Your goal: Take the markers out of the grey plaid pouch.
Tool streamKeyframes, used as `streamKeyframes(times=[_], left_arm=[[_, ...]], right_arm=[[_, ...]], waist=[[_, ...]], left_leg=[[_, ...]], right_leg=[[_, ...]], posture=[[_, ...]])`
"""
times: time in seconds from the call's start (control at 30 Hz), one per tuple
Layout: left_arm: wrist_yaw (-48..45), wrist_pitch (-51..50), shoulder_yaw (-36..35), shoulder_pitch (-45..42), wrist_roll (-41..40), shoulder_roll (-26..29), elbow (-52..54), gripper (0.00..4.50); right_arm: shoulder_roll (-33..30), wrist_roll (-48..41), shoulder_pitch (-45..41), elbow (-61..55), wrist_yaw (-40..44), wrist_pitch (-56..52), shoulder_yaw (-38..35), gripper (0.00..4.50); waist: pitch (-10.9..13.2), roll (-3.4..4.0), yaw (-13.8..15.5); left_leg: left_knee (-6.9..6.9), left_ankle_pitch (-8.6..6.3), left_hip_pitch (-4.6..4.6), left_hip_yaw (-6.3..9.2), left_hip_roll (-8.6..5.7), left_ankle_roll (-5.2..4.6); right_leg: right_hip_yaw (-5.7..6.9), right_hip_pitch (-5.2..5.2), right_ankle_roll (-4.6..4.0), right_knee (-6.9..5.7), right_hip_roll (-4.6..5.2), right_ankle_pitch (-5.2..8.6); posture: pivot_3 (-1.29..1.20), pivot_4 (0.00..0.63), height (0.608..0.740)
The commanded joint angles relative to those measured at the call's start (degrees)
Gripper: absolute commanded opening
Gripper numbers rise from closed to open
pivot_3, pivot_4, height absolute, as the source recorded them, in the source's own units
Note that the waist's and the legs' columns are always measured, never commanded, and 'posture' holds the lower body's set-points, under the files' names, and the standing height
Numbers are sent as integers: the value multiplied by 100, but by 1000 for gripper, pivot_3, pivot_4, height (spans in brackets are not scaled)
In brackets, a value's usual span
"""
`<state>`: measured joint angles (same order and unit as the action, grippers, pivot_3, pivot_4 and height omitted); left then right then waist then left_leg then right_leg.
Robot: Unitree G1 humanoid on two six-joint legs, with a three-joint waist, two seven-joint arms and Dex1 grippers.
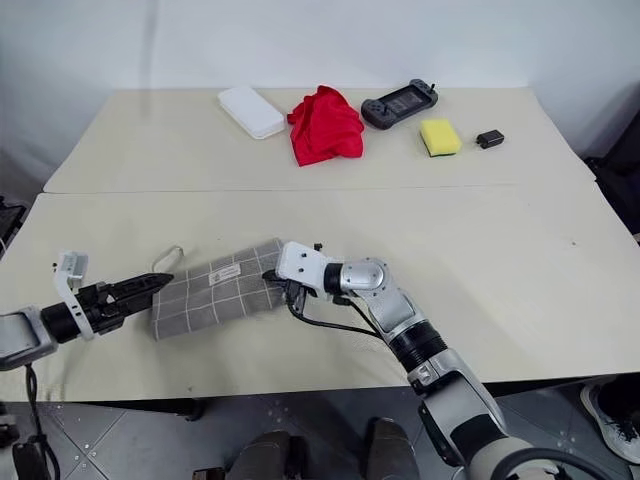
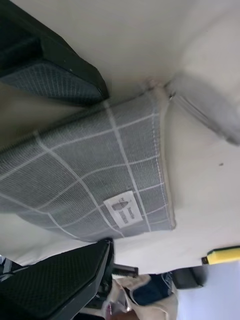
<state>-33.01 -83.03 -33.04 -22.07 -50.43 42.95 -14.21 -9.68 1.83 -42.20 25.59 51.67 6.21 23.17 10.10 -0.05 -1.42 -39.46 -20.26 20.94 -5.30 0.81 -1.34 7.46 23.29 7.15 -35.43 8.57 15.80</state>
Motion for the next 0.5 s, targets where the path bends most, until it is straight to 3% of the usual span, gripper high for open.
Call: streamKeyframes(times=[0.03, 0.27, 0.5], left_arm=[[3, -331, 522, -106, 105, -191, -213, 4500], [-310, -370, 918, -245, 224, -15, -358, 4500], [-534, -332, 934, -395, 240, 92, -660, 2482]], right_arm=[[-26, 44, -61, 29, 80, 192, -23, 19], [-113, 145, -104, 163, 117, 376, -24, 19], [-284, 233, -70, 200, 231, 555, -14, 0]], waist=[[0, 0, -6], [-2, 1, -21], [-1, 1, -31]], left_leg=[[-3, 0, 0, 0, 0, 0], [-5, 0, -2, -3, 1, 0], [-5, 0, 0, -4, 2, 1]], right_leg=[[-2, 0, 0, 0, 0, 0], [-7, 0, 0, -2, -1, 0], [-7, 2, 0, -1, -2, 0]], posture=[[0, 150, 740], [0, 150, 740], [0, 150, 740]])
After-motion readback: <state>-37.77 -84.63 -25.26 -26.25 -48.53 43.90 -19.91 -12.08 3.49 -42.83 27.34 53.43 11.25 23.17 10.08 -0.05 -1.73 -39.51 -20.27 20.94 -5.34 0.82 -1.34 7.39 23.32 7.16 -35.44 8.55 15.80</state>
